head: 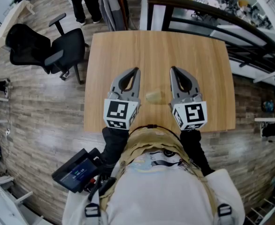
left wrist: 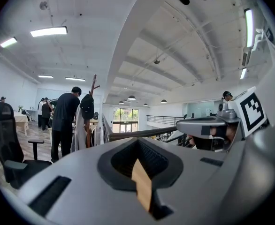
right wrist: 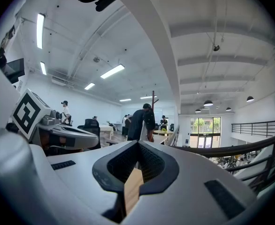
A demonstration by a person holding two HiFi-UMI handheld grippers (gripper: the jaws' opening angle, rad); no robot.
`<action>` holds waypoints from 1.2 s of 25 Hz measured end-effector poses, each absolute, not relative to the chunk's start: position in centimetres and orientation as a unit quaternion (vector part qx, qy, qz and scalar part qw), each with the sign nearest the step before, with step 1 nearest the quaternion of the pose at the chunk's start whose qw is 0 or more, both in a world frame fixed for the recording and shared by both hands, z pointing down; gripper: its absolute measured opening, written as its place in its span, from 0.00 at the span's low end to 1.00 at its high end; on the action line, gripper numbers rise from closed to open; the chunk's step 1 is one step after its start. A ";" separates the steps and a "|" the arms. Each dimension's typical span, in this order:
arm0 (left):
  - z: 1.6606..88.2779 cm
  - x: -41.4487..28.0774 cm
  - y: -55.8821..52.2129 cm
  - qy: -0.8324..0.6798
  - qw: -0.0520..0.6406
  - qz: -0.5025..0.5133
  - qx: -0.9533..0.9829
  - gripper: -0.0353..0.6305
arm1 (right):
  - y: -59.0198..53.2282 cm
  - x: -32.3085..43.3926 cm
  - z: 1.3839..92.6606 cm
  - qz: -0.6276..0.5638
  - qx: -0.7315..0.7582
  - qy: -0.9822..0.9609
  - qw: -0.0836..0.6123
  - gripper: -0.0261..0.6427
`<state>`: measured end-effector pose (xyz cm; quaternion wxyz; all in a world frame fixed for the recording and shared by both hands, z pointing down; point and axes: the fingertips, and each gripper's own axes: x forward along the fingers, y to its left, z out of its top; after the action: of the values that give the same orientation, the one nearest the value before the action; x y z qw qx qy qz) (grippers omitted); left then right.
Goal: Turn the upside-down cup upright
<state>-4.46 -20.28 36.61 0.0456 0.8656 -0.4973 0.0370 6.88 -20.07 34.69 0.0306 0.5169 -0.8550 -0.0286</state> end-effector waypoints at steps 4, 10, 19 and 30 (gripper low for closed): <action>36.6 -4.1 -20.2 -0.493 0.048 0.037 0.868 0.05 | -20.0 7.0 34.7 -0.026 0.518 -0.854 0.033 0.07; 37.4 -4.1 -20.1 -0.490 0.049 0.043 0.869 0.05 | -19.9 6.9 35.0 -0.025 0.521 -0.853 0.034 0.07; 37.2 -4.0 -20.2 -0.489 0.056 0.038 0.869 0.05 | -19.9 7.0 35.2 -0.023 0.522 -0.852 0.040 0.07; 37.8 -4.7 -20.4 -0.493 0.061 0.039 0.867 0.05 | -19.9 6.7 35.3 -0.024 0.525 -0.850 0.043 0.07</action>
<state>-4.72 -20.39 37.78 0.0614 0.8671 -0.4928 0.0391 6.66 -19.89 35.35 0.0430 0.5249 -0.8497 -0.0237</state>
